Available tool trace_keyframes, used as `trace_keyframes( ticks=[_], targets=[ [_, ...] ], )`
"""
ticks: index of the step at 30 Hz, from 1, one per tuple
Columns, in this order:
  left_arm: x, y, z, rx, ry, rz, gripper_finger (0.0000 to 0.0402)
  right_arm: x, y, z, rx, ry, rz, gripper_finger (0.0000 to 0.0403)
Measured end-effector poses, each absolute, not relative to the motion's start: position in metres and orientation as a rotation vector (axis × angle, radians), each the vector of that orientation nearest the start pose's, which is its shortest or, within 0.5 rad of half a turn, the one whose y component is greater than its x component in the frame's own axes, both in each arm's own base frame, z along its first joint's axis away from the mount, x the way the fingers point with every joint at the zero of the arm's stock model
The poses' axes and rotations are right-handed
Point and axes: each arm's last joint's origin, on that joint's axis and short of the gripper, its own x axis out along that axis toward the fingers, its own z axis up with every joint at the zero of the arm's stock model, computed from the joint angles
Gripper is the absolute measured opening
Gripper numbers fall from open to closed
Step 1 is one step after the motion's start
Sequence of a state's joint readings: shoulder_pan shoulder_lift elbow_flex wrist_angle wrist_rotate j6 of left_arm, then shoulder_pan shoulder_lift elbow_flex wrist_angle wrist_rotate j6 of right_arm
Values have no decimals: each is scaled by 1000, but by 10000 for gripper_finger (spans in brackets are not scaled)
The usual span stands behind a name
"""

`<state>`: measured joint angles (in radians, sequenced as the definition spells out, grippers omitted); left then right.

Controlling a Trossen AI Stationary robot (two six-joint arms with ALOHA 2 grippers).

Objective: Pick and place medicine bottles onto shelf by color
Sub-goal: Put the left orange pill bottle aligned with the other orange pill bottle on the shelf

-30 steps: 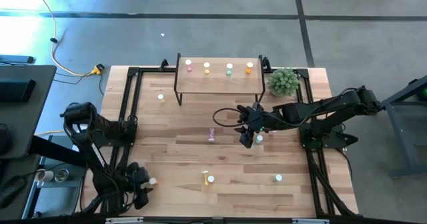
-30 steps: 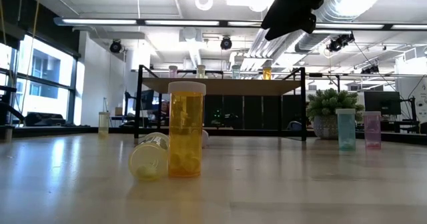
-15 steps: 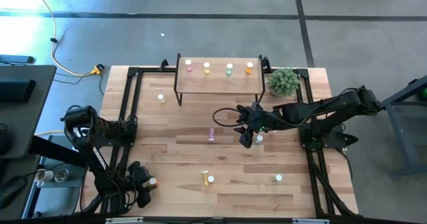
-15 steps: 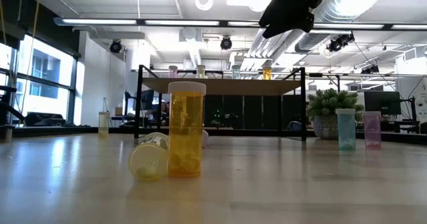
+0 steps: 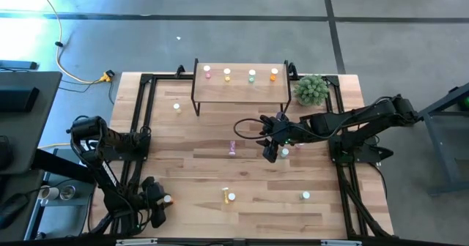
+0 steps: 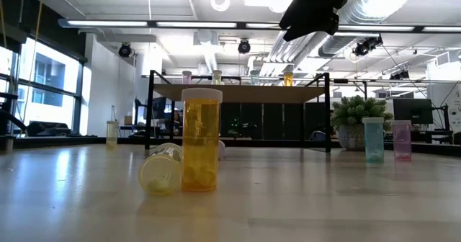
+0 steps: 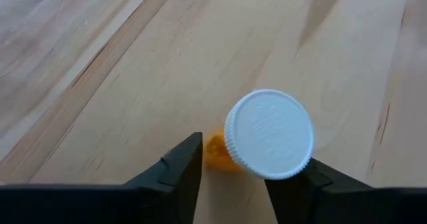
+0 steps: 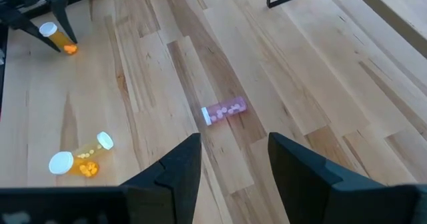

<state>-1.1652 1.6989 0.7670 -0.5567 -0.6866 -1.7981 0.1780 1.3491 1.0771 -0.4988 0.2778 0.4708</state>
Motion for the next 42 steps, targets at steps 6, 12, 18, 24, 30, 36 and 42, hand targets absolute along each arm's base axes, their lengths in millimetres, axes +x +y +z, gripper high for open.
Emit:
trace_keyframes(
  ticks=[6, 12, 18, 24, 30, 36, 42],
  targets=[
    [118, -227, 115, -447, 815, 432, 102, 280, 42, 286, 274, 710, -268, 165],
    [118, -227, 115, -446, 812, 433, 93, 280, 42, 287, 276, 704, -267, 165],
    [128, -224, 117, -458, 825, 453, 94, 285, 43, 292, 297, 631, -249, 165],
    [152, -214, 131, -400, 909, 422, 94, 289, 47, 298, 255, 594, -107, 165],
    [175, -195, 149, -355, 950, 376, 94, 292, 49, 302, 193, 553, -33, 165],
    [195, -173, 170, -315, 929, 306, 94, 293, 49, 305, 177, 523, -20, 166],
    [215, -147, 190, -278, 889, 224, 94, 294, 51, 307, 189, 504, 18, 185]
  ],
)
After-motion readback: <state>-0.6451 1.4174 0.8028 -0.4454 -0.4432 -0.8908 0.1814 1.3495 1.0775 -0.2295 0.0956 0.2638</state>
